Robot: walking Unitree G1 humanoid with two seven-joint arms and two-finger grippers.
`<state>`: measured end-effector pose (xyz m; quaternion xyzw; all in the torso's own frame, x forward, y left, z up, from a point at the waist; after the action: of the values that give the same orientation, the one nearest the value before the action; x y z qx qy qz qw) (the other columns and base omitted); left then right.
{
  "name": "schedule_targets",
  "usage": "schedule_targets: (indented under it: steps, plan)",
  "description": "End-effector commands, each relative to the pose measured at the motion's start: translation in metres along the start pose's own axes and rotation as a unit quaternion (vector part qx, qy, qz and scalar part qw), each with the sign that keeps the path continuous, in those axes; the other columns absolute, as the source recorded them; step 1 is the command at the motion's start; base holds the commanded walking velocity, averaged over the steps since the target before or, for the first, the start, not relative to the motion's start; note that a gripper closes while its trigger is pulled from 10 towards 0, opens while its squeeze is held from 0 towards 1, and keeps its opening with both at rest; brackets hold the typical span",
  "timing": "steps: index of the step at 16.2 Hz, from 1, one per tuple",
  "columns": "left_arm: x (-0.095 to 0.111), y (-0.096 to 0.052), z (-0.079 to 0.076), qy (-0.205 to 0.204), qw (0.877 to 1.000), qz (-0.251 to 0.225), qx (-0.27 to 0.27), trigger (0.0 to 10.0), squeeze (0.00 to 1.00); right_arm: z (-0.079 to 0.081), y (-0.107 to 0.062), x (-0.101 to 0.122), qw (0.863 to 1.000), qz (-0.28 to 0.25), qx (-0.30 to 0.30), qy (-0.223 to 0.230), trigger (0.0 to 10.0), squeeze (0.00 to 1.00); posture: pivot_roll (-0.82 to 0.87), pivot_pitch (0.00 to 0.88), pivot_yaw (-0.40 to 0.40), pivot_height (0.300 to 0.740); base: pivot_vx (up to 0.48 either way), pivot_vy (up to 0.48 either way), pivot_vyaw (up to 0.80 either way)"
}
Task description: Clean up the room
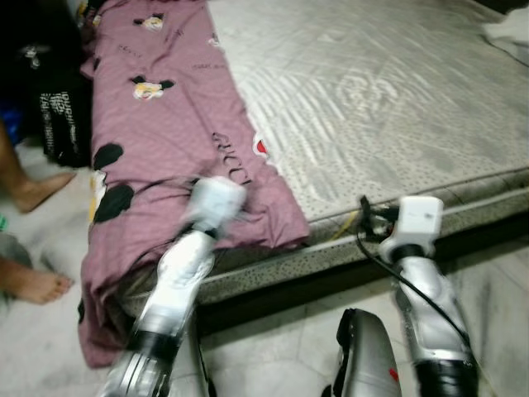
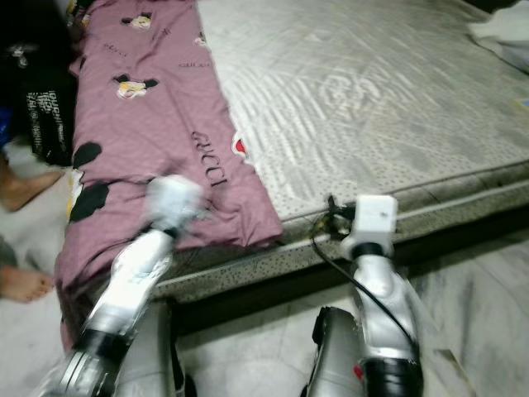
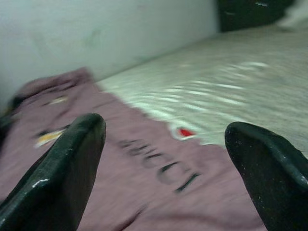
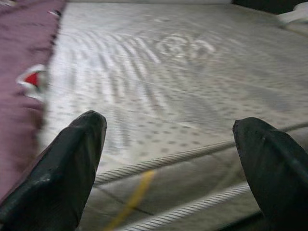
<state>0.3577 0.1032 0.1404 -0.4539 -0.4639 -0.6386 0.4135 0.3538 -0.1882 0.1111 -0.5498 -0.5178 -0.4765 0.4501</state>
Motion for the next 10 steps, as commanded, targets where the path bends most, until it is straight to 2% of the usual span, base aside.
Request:
schedule_targets:
  steps: [1, 2, 3, 4, 5, 7, 10]
  plan:
    - [0.007, -0.009, 0.02, -0.01, 0.999, -0.006, 0.039, 10.0, 0.0, 0.011, 0.001, 0.001, 1.0, -0.003, 0.014, 0.012, 10.0, 0.0, 0.01, 0.0, 0.034, 0.506, 0.0, 0.0, 0.0]
    - [0.008, -0.016, 0.027, -0.019, 0.998, -0.005, 0.054, 10.0, 0.0, 0.014, 0.001, 0.0, 1.0, -0.003, 0.016, 0.017, 10.0, 0.0, 0.02, 0.0, 0.032, 0.506, 0.0, 0.0, 0.0]
    - [0.012, -0.034, 0.036, -0.021, 0.997, -0.007, 0.074, 10.0, 0.0, 0.02, 0.002, -0.002, 0.999, 0.001, 0.016, 0.034, 10.0, 0.0, 0.04, 0.0, 0.029, 0.506, 0.0, 0.0, 0.0]
    - [0.009, -0.042, 0.039, -0.021, 0.996, -0.002, 0.083, 10.0, 0.0, 0.022, 0.003, -0.006, 0.999, 0.007, 0.012, 0.032, 10.0, 0.0, 0.05, 0.0, 0.025, 0.506, 0.0, 0.0, 0.0]
    - [0.009, -0.053, 0.047, -0.012, 0.993, 0.002, 0.115, 10.0, 0.0, 0.025, 0.006, -0.008, 0.999, 0.013, 0.009, 0.044, 10.0, 0.0, 0.06, 0.0, 0.019, 0.506, 0.0, 0.0, 0.0]
    - [0.006, -0.058, 0.053, -0.031, 0.99, 0.013, 0.134, 10.0, 0.0, 0.027, 0.01, -0.005, 0.998, 0.01, 0.004, 0.065, 10.0, 0.0, 0.06, 0.0, 0.018, 0.506, 0.0, 0.0, 0.0]
    - [-0.002, -0.062, 0.062, -0.033, 0.988, 0.028, 0.145, 10.0, 0.0, 0.034, 0.008, -0.004, 0.996, 0.007, 0.008, 0.086, 10.0, 0.0, 0.05, 0.0, 0.031, 0.506, 0.0, 0.0, 0.0]
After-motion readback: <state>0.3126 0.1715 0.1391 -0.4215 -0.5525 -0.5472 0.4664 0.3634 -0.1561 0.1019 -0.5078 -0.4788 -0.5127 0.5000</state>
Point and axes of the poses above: a point about 5 cm out from each wrist's last joint towards the gripper, its own y axis pointing out of the wrist towards the gripper, its own x axis along the axis of the wrist's last joint, z = x × y, the point moved 6 cm from there along y, pointing out of the wrist towards the gripper, and after that the axes turned 6 degrees about -y, right-handed, at the moved point
